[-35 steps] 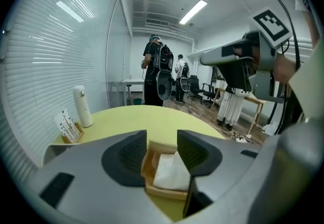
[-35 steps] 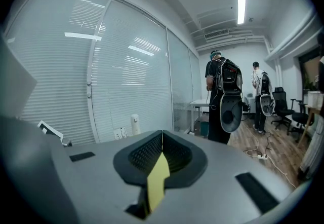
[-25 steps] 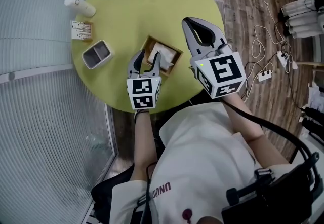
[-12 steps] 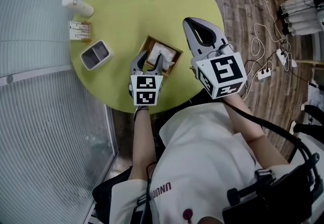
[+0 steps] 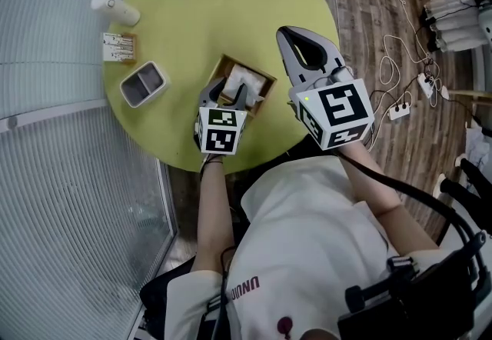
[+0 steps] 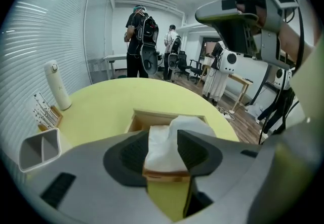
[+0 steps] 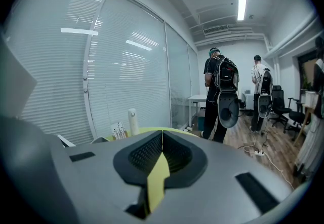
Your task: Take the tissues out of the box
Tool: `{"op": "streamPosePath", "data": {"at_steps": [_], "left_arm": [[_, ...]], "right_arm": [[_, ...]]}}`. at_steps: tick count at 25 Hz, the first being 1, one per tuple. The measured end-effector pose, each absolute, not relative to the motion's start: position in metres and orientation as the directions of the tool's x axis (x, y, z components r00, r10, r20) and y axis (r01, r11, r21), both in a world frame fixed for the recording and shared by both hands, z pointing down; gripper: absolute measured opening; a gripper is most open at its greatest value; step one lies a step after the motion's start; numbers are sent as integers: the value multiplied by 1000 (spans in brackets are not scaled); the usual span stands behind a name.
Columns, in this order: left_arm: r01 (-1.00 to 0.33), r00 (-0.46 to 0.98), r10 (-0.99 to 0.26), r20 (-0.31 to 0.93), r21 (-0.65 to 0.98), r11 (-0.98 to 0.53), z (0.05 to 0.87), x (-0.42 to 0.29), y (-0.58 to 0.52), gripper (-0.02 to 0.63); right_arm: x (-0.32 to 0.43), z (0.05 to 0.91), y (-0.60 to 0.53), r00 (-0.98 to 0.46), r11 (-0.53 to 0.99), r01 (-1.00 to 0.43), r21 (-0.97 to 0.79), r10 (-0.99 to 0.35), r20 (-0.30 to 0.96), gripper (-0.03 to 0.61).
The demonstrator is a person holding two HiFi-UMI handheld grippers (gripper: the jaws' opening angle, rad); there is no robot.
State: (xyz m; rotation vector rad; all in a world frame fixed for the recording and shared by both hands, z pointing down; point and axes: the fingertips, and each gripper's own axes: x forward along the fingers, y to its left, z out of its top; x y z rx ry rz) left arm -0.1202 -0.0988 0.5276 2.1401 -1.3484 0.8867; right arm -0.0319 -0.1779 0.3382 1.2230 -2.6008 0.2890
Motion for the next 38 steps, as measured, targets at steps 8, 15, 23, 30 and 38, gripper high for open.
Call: {"op": "streamPosePath", "data": {"at_steps": [8, 15, 23, 30, 38], "left_arm": [[-885, 329, -556, 763, 44, -463, 540, -115, -101, 187], [-894, 321, -530, 784, 67, -443, 545, -116, -102, 187], [-857, 284, -458, 842, 8, -516, 554, -117, -100, 140], [-825, 264, -430, 864, -29, -565, 558, -115, -97, 127], [-796, 211, -412, 886, -89, -598, 559, -116, -96, 89]], "right_arm": [[-31, 340, -181, -611, 625, -778, -67, -727, 312, 20], [-29, 340, -183, -607, 621, -781, -66, -729, 317, 20], [-33, 341, -184, -612, 625, -777, -70, -725, 318, 20], [-32, 343, -183, -618, 630, -773, -76, -720, 317, 20], [-29, 340, -182, -621, 630, -772, -85, -718, 316, 20]]}}
